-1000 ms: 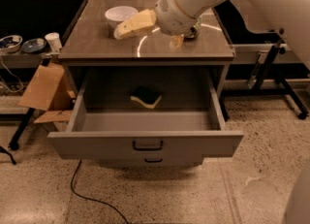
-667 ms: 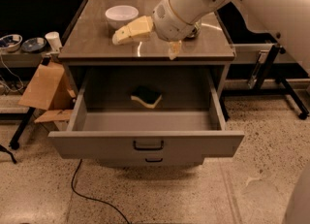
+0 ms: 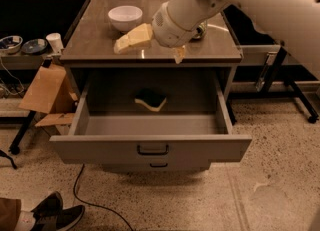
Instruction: Pick sponge from top drawer and place on counter
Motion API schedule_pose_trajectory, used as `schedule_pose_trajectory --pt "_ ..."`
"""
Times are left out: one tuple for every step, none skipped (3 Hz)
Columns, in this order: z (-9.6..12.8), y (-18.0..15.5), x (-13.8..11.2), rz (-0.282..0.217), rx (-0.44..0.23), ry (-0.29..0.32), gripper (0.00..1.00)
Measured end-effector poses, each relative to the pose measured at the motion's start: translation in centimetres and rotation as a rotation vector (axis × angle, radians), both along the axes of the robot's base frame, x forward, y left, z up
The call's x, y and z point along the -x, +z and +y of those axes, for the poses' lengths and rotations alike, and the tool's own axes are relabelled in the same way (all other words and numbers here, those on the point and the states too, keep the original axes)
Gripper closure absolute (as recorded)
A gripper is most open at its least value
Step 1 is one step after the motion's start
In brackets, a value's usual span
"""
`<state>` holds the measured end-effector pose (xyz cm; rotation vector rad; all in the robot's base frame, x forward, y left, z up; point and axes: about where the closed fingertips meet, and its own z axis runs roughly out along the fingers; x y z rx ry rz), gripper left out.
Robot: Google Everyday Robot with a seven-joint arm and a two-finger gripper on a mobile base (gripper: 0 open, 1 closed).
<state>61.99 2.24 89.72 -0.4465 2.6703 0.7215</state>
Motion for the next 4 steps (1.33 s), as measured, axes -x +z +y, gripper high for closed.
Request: schedule_pose_trajectory --pt "0.7 -2.2 1.2 -0.048 0.129 -0.090 0.00" --pt "2.3 -5.8 2.5 -0.074 0.238 -0.144 0.00" --pt "5.1 -9.7 2.1 -0.104 0.293 -0.183 0.00" --pt "7.6 -13.0 0.5 -0.149 0.340 -0.227 0.00"
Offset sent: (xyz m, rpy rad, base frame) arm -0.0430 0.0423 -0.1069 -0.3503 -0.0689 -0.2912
